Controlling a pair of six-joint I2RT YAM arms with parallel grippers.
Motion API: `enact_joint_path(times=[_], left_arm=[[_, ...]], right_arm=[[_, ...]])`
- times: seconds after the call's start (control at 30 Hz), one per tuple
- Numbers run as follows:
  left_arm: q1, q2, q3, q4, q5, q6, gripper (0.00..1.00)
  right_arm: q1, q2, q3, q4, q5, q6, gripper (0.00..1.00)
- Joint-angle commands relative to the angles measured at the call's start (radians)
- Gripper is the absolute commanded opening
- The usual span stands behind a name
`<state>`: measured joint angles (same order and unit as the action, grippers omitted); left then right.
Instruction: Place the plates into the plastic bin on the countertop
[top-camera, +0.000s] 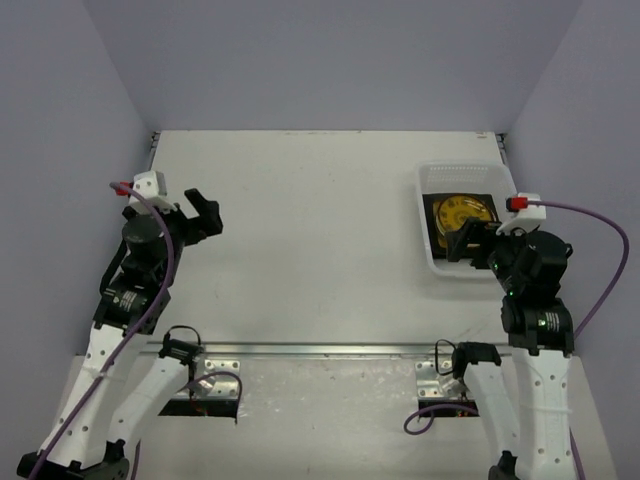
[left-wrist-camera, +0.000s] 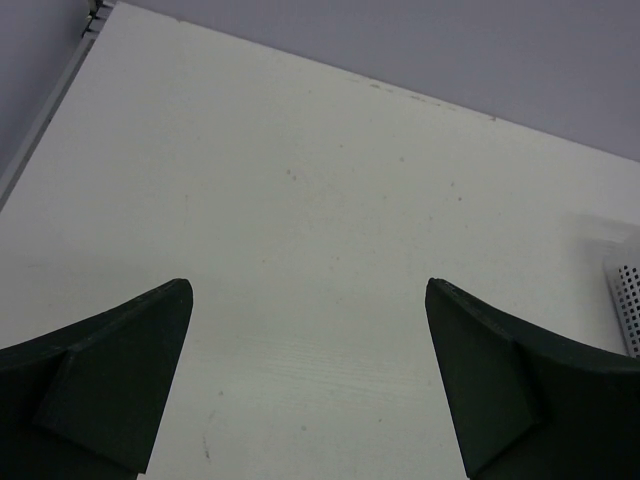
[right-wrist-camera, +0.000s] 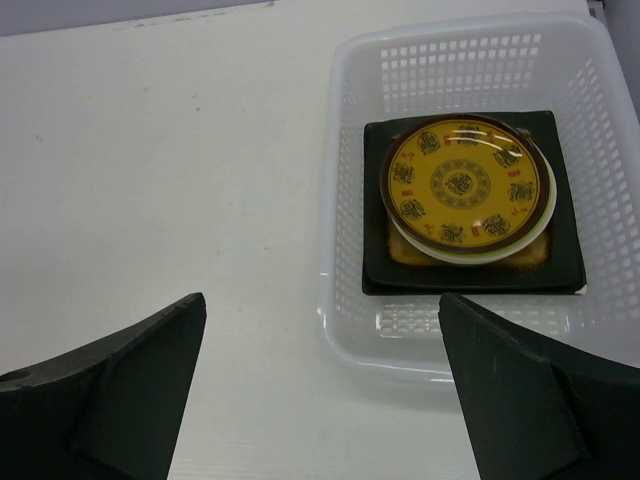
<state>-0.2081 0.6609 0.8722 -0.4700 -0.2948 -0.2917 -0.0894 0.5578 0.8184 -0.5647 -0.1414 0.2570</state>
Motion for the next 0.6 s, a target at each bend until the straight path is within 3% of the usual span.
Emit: enact_joint_path(times=[0.0, 0.2, 0.57], left_arm=[[-0.001, -0.049, -0.078, 0.122, 0.048, 0.066, 1.00], [-0.008, -0.100, -0.187, 0.174, 0.066, 0.083, 1.00], [-0.022, -0.136, -0.209, 0.195, 0.044, 0.091, 1.00]], right_arm=[[0.006, -0.060, -0.058, 0.044, 0.025, -0.010, 0.99], [0.014, -0.099, -0.097, 0.086, 0.040, -0.018, 0.99], [0.043, -0.075, -0.102, 0.080, 0.055, -0.028, 0.99]])
